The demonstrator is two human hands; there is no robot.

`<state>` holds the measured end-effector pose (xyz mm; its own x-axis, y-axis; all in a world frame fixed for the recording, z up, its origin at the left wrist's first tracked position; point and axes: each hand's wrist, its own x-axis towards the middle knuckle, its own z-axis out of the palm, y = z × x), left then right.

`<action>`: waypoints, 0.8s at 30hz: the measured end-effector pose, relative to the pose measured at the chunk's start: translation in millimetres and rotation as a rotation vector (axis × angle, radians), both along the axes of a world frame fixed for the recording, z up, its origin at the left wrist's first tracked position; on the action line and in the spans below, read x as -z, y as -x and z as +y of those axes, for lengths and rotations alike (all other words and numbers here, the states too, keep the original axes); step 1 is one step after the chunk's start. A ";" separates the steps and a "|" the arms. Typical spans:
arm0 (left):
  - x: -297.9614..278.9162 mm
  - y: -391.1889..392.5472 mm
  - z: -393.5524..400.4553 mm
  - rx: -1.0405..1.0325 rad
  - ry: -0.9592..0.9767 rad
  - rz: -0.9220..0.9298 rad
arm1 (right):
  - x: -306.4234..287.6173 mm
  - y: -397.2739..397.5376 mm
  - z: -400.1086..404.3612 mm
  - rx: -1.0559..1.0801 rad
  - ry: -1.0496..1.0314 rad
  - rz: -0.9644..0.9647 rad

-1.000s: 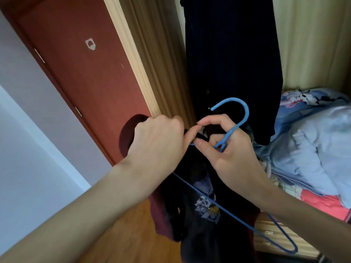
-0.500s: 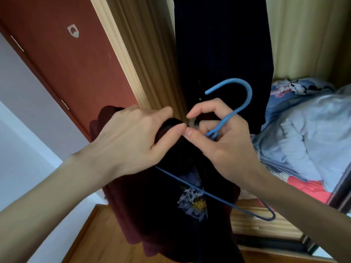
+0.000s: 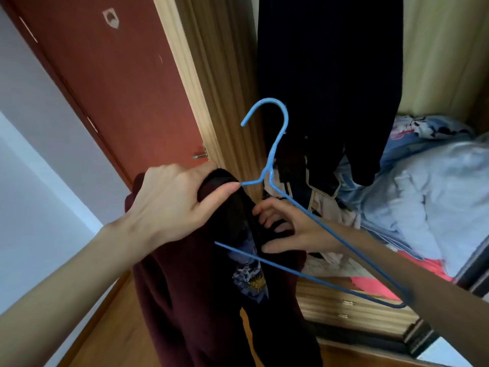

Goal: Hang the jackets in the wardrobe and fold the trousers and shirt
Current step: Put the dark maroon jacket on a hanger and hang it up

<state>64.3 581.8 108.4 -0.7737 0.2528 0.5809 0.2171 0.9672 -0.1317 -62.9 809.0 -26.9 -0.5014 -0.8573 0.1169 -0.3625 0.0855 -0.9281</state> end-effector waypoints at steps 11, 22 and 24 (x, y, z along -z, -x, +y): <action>5.9 -19.1 -20.8 -0.097 -0.080 -0.010 | 83.0 13.7 -35.7 0.462 -0.246 0.468; 58.8 -51.1 -83.6 -0.198 -0.069 -0.153 | -26.8 37.3 18.7 0.529 -0.237 0.813; 65.4 -50.0 -86.0 -0.257 0.059 -0.059 | -46.1 33.2 22.2 0.494 -0.237 0.877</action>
<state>114.3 495.7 42.9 -0.8490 0.0757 0.5229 -0.0258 0.9826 -0.1842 -96.1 831.2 19.2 -0.6242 -0.6273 0.4657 -0.7778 0.5551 -0.2949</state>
